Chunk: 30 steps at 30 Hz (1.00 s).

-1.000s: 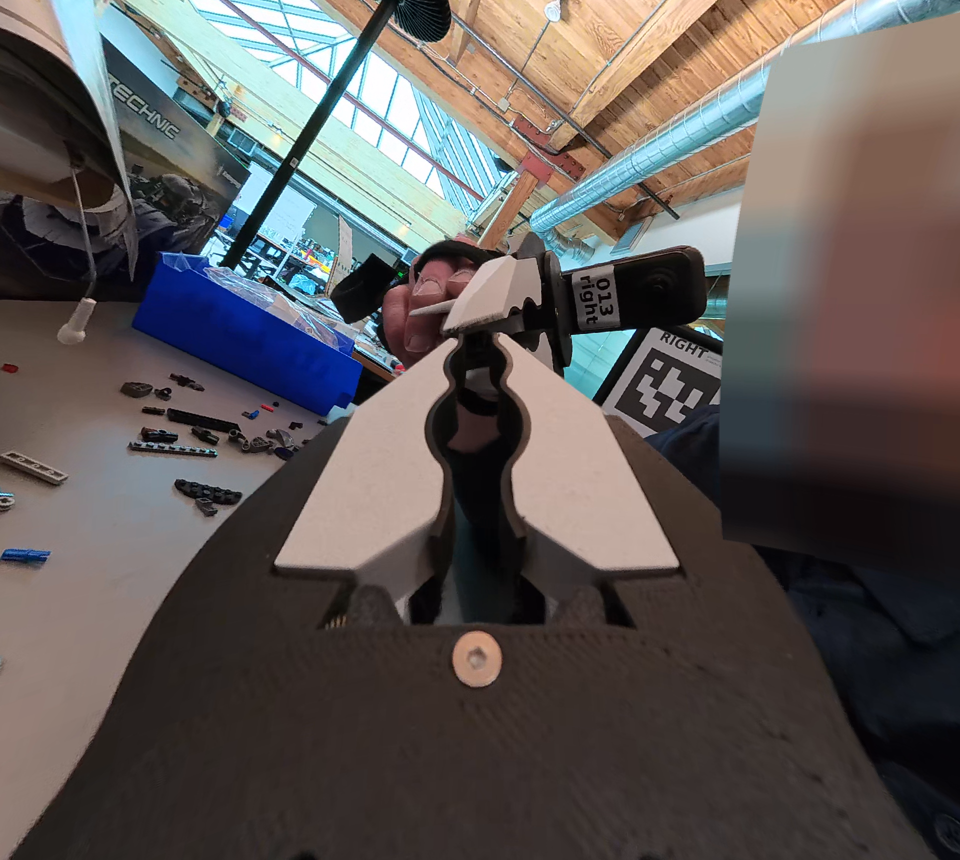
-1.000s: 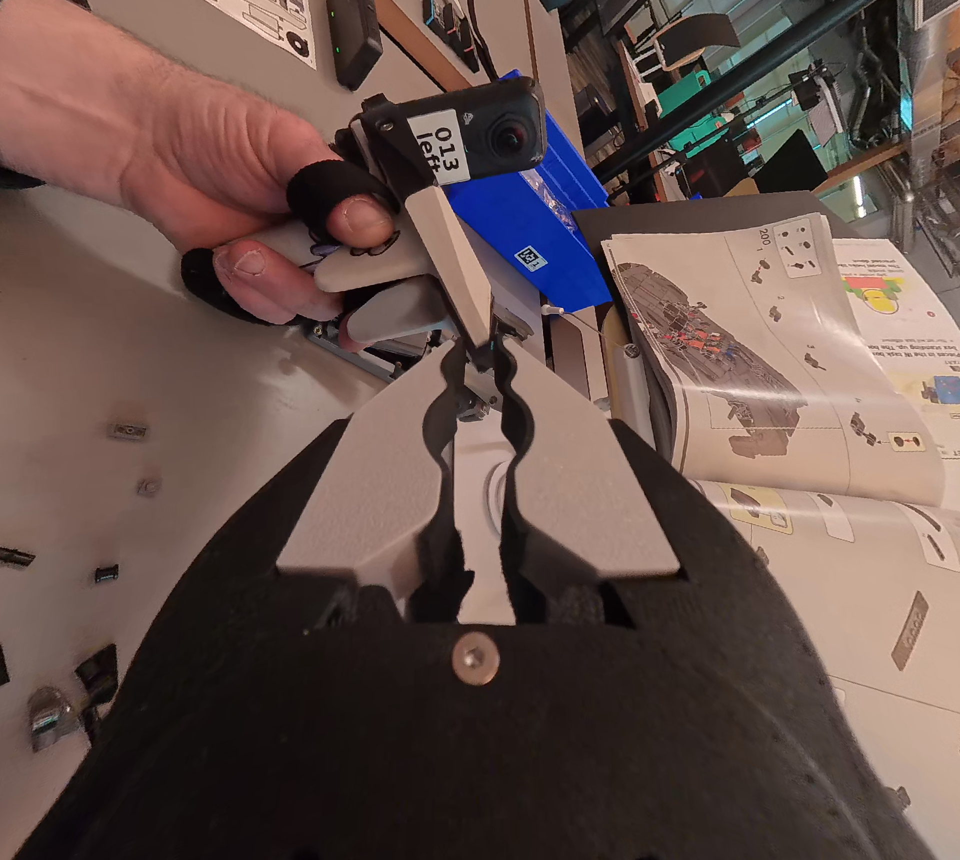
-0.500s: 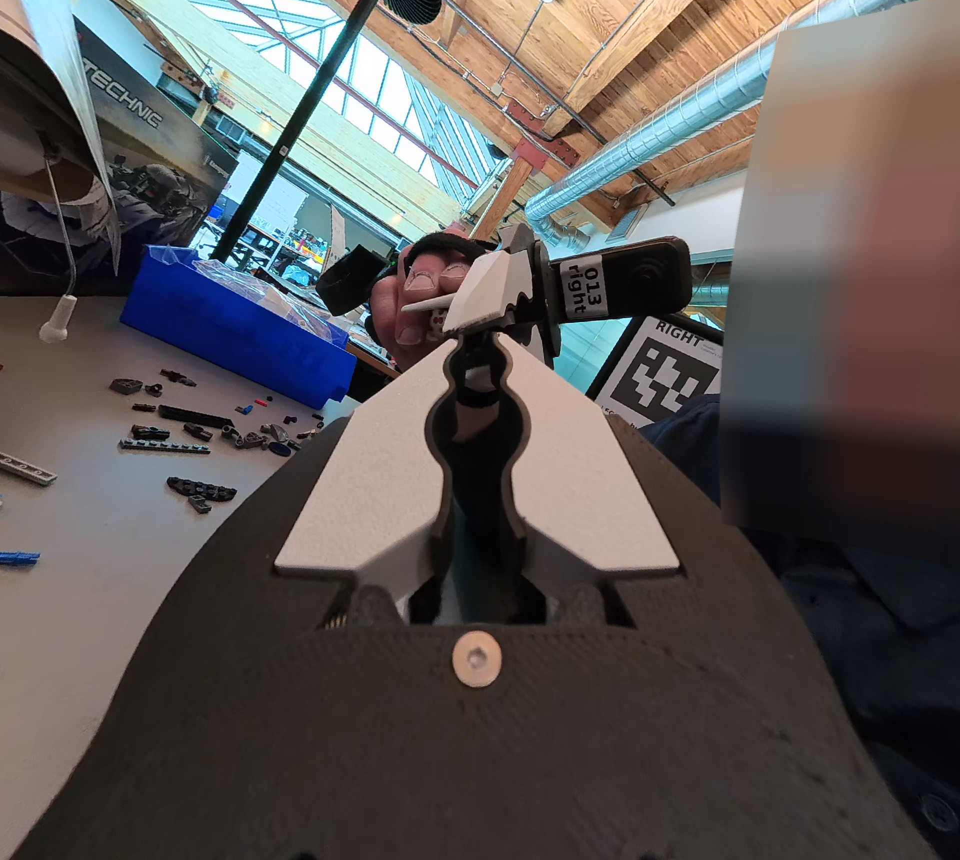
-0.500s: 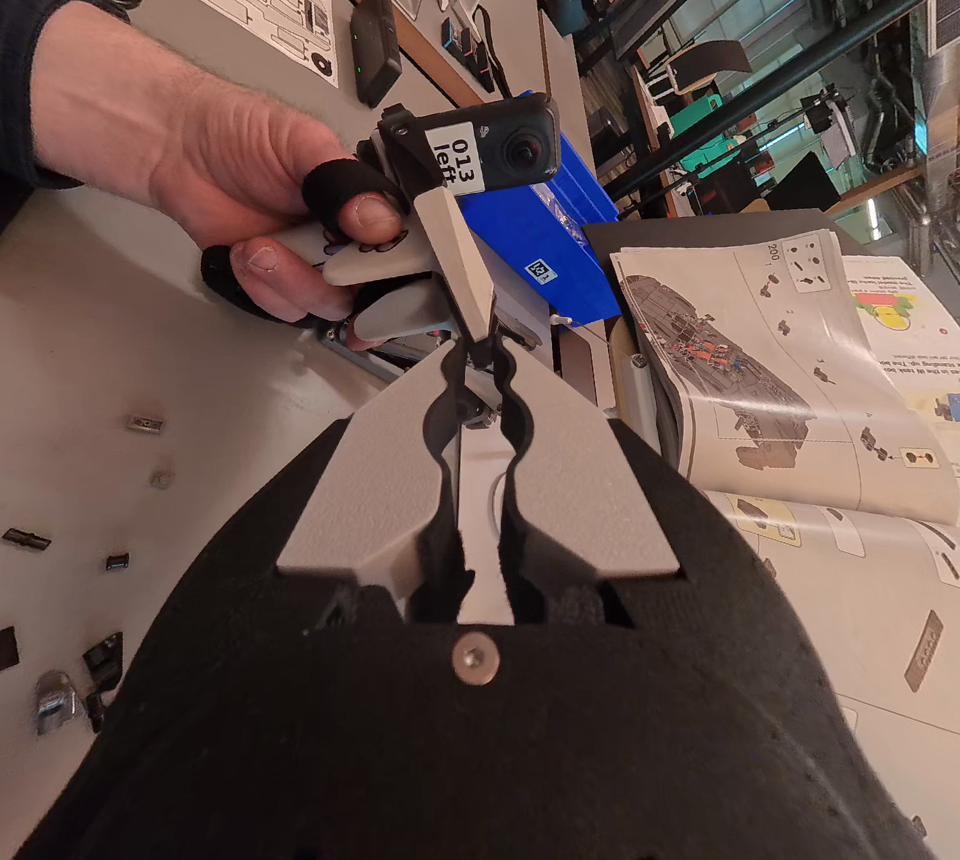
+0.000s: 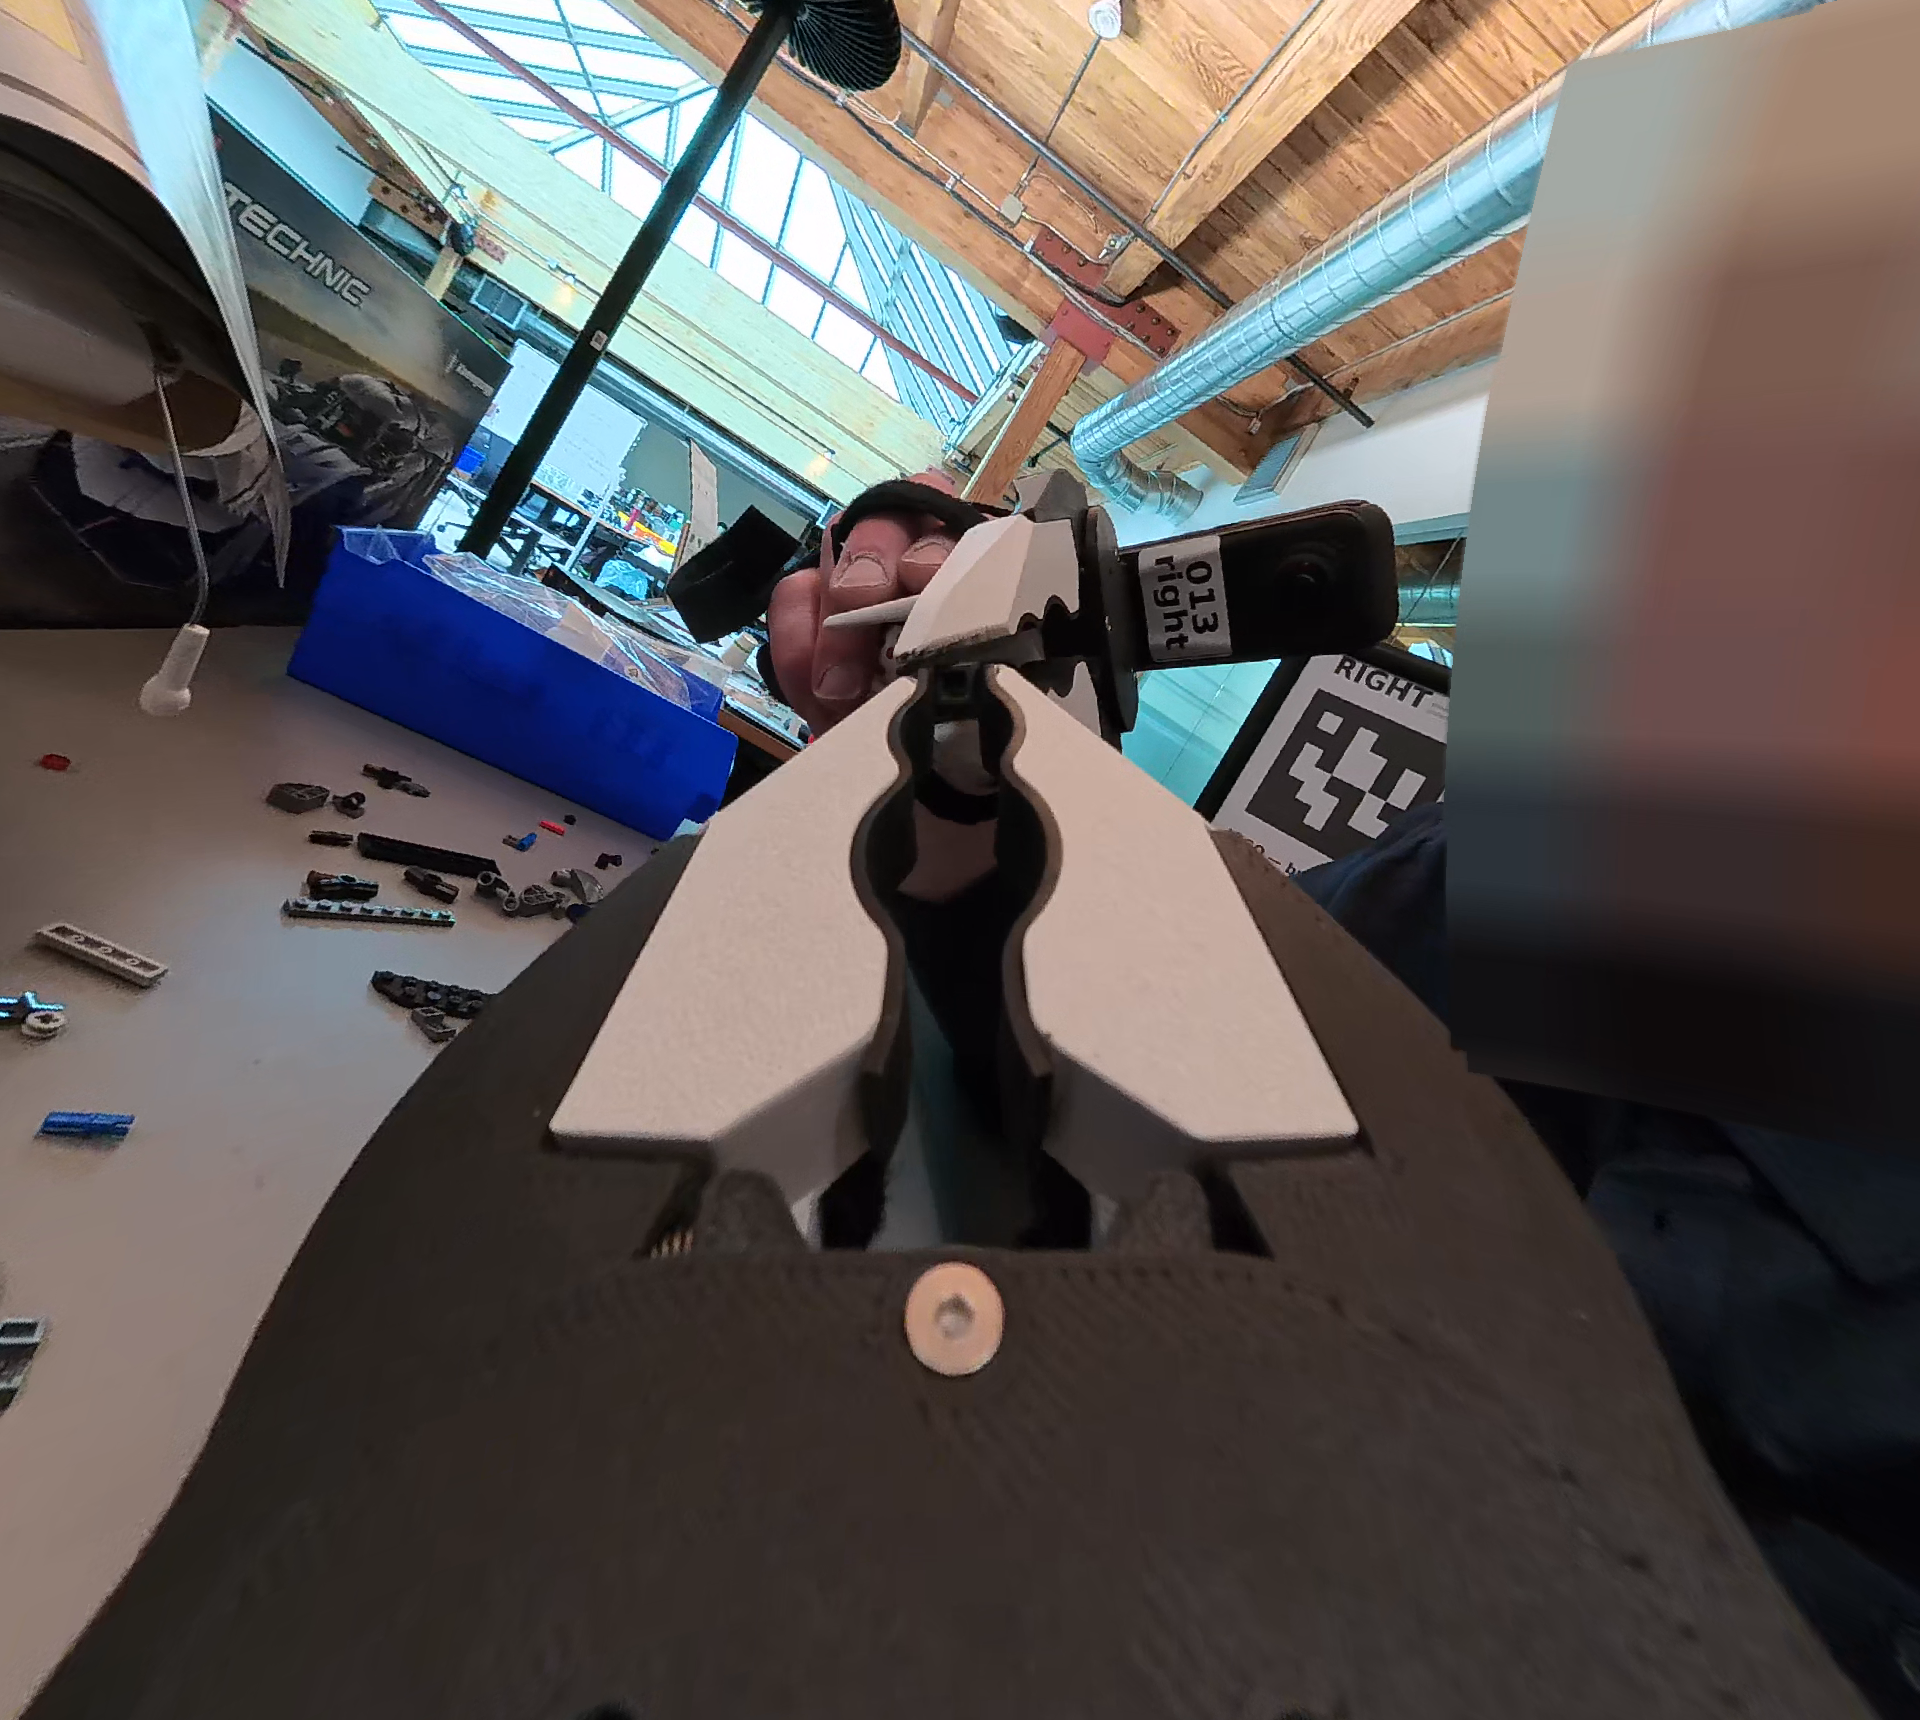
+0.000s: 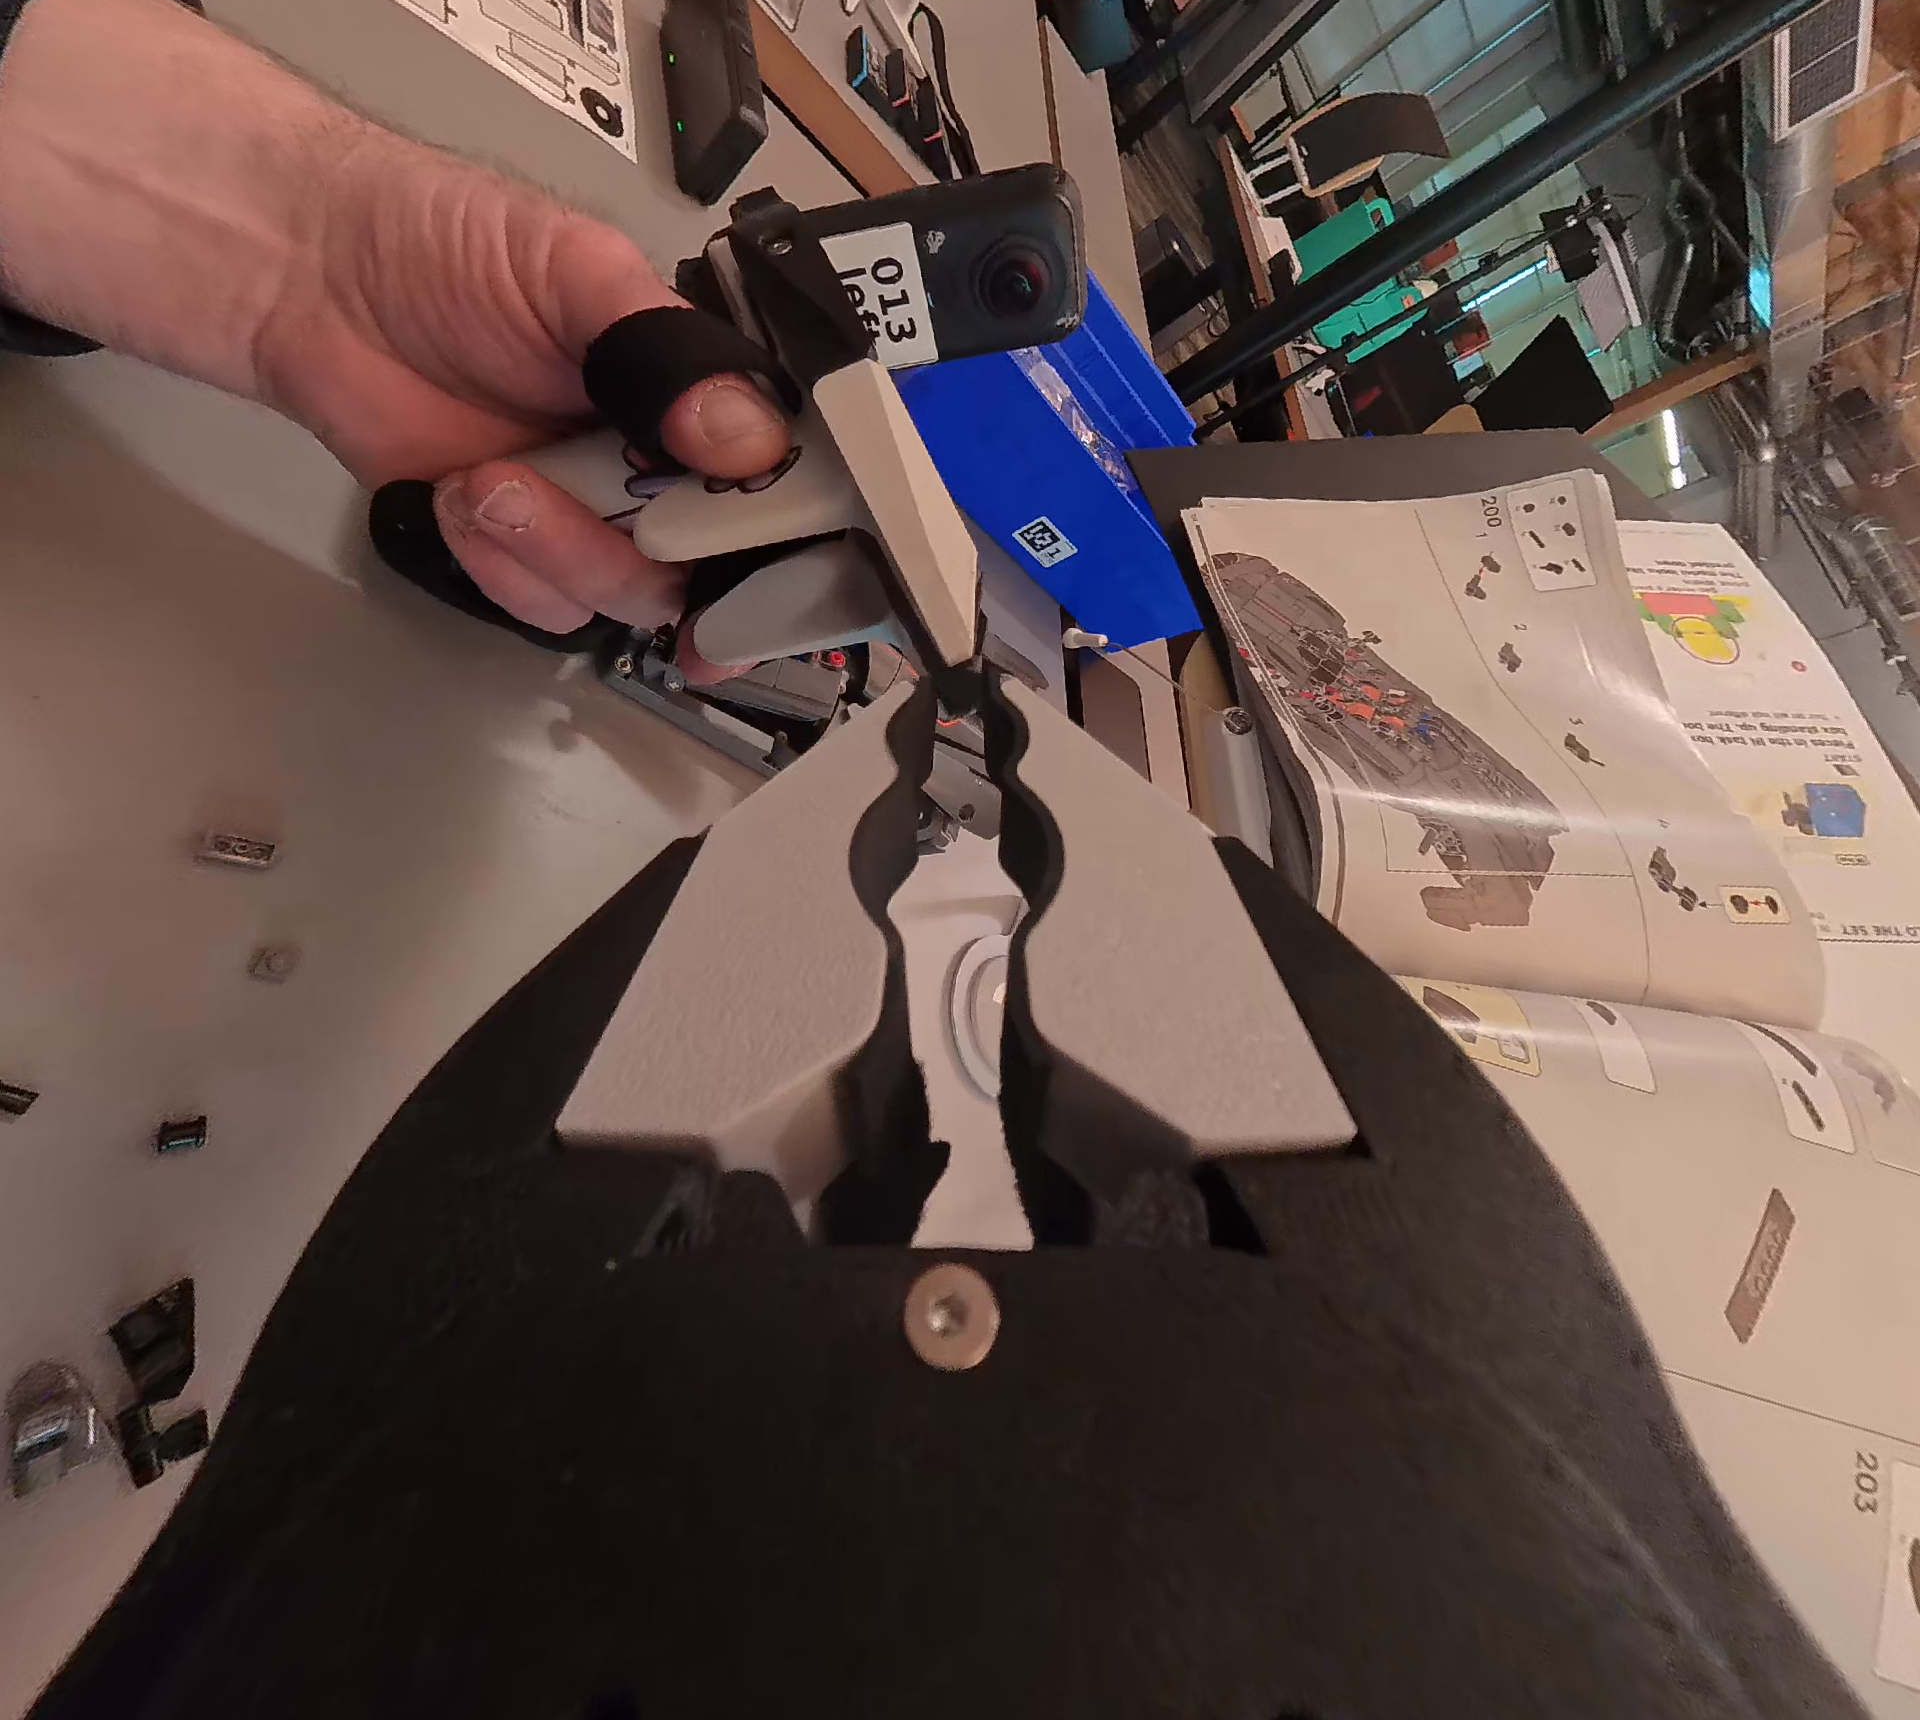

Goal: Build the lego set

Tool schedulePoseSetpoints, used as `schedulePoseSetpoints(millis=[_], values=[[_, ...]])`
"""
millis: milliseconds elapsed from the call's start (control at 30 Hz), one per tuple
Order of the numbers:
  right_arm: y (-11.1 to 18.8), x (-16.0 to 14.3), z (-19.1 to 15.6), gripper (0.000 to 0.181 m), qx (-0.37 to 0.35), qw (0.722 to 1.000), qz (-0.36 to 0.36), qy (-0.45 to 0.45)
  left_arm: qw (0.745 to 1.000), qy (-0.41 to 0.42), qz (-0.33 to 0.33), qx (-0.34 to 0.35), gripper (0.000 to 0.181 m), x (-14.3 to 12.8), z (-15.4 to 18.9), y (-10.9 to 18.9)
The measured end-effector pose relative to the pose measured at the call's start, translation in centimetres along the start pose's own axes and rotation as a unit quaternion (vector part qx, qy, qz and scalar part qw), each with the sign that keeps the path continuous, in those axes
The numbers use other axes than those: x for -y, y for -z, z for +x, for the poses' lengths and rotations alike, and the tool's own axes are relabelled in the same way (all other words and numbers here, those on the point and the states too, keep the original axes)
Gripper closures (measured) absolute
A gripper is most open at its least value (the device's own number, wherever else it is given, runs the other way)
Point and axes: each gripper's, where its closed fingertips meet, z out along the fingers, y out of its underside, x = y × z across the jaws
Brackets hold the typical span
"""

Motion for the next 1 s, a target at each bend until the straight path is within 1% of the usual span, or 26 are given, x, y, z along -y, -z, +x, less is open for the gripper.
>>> schedulePoseSetpoints(millis=[733,867,933,1000], values=[[-0.12,-0.03,0.15,0.175,-0.002,1.000,0.004,-0.009,1.000,0.012,0.010,-0.006,0.175,0.25,-0.07,0.08],[-0.09,0.00,0.22,0.175,-0.004,1.000,0.006,-0.010,1.000,0.006,0.011,-0.001,0.175,0.34,-0.10,0.12],[0.03,0.11,0.35,0.176,-0.005,1.000,0.009,-0.013,1.000,0.001,0.015,0.008,0.171,0.54,-0.27,0.28],[0.17,0.13,0.48,0.175,-0.006,1.000,0.011,-0.015,1.000,-0.004,0.018,0.021,0.176,0.73,-0.55,0.52]])
